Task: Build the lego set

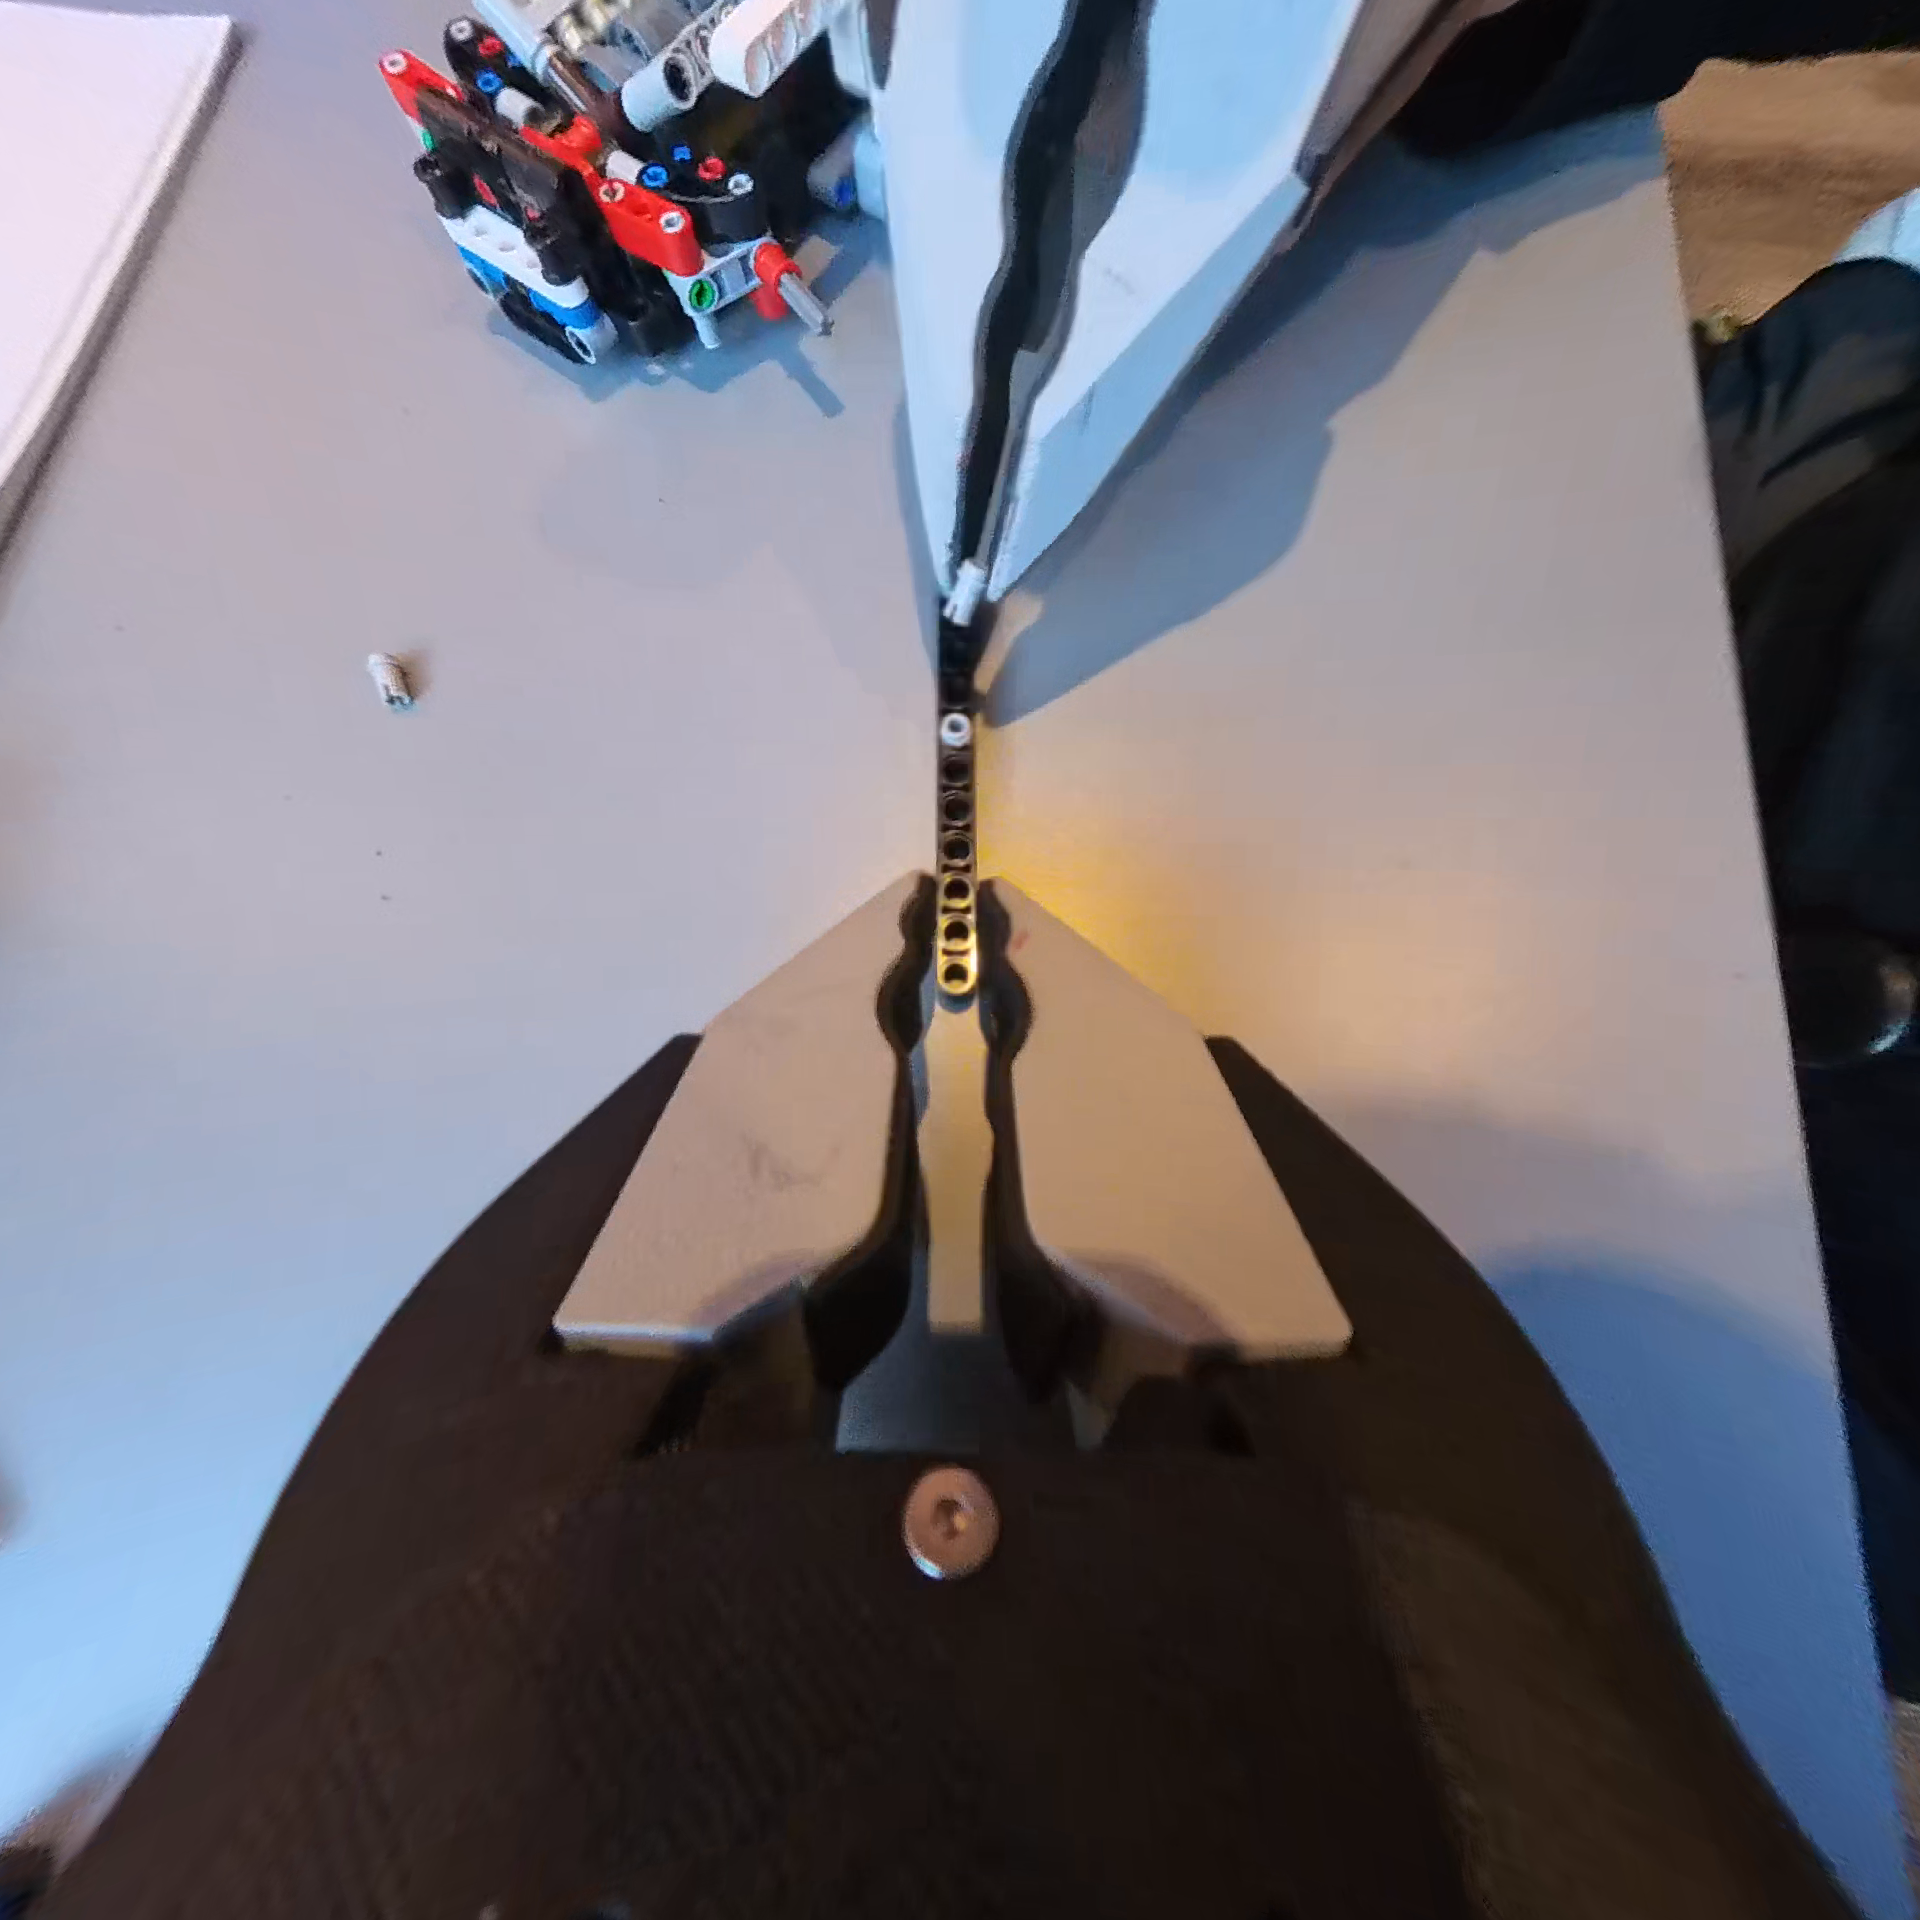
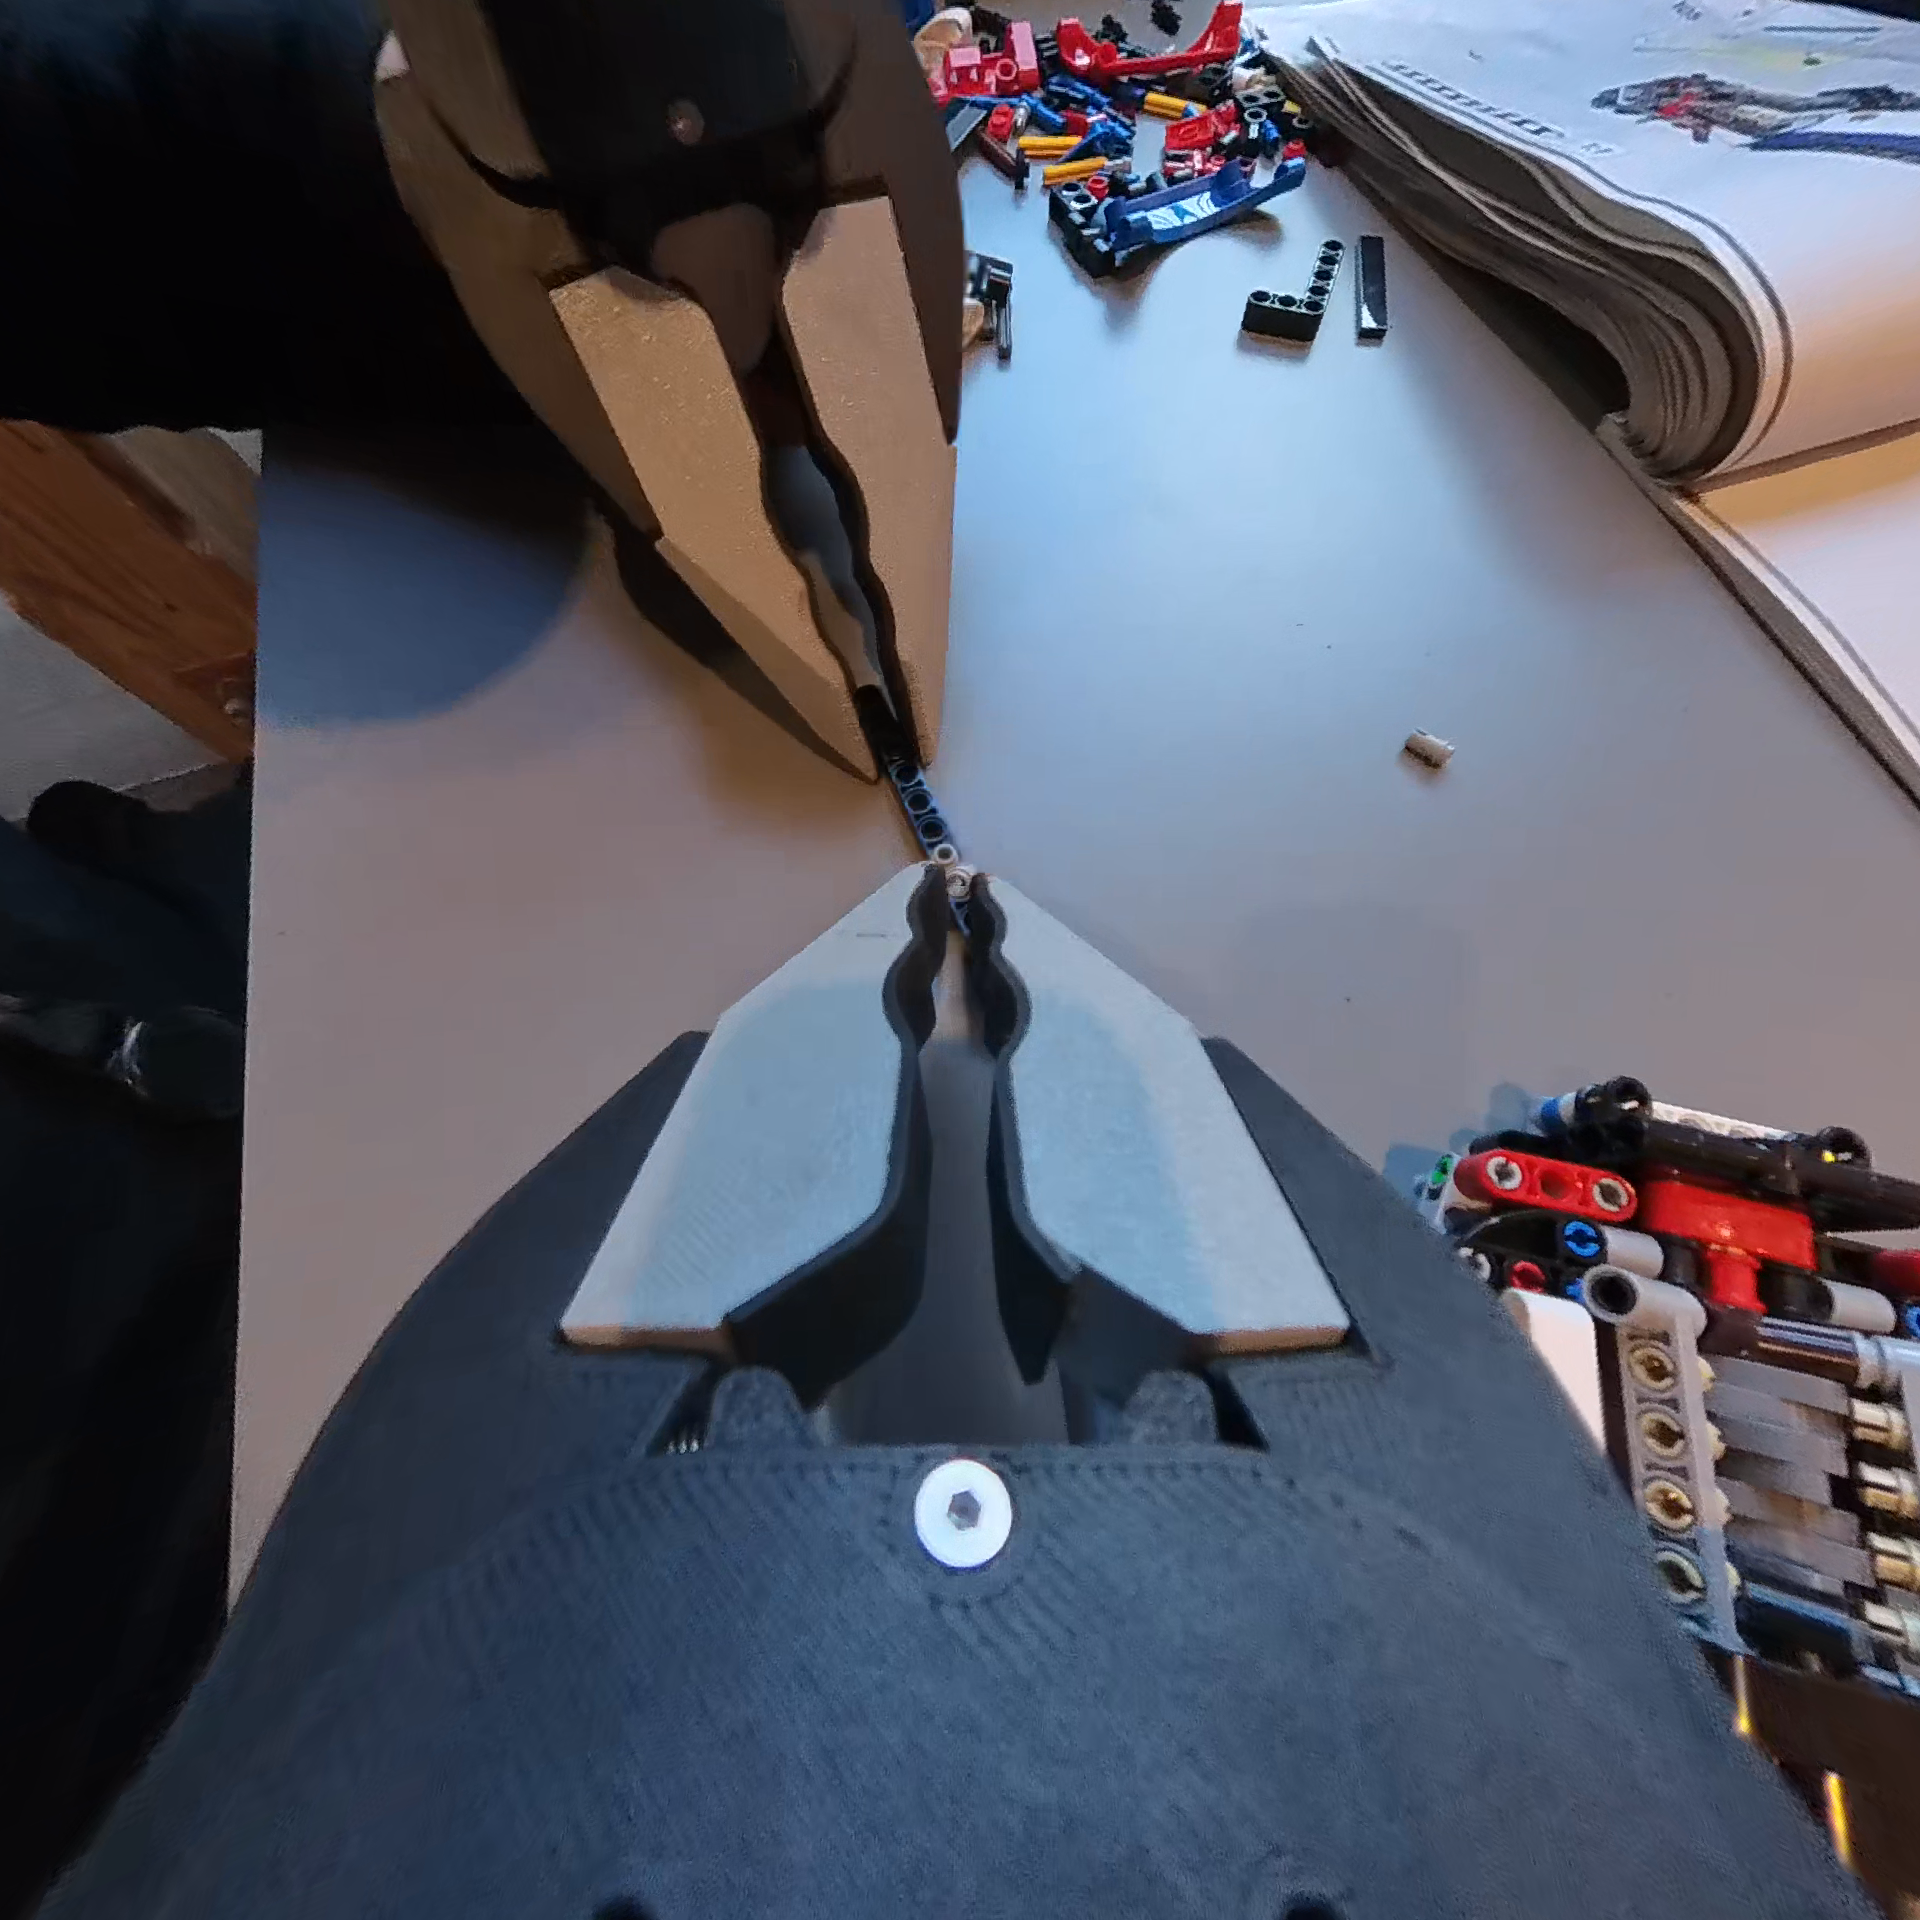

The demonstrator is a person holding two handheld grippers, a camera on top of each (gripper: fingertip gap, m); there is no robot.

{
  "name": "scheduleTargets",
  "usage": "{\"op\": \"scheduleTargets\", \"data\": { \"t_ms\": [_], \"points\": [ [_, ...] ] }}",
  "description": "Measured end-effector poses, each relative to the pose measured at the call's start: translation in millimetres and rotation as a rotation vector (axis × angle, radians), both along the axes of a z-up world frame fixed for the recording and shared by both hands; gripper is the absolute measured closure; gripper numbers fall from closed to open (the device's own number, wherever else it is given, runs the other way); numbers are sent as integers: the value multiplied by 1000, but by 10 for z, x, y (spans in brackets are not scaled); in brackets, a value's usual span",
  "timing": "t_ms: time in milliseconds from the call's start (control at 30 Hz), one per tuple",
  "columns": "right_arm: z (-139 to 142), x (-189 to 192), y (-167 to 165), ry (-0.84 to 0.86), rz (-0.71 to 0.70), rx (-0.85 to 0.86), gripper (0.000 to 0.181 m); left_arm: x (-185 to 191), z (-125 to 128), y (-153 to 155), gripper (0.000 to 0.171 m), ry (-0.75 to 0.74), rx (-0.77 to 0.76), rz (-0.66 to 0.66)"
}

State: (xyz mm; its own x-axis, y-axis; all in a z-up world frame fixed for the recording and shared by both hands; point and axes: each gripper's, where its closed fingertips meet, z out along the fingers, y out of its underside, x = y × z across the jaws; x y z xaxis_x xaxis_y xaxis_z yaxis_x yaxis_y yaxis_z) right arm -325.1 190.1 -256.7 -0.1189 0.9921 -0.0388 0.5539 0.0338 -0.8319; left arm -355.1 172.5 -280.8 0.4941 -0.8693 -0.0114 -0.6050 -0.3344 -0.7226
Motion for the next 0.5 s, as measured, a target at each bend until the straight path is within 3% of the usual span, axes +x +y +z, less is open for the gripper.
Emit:
{"op": "scheduleTargets", "data": {
  "t_ms": [133,500],
  "points": [
    [13,20,-22,-40,38,25,179,6,5,-24,167,-63,-106,-25],
    [-109,-96,-178,-263,189,132,179,65,-1,-97,167,-13,-28,-188]
  ]
}}
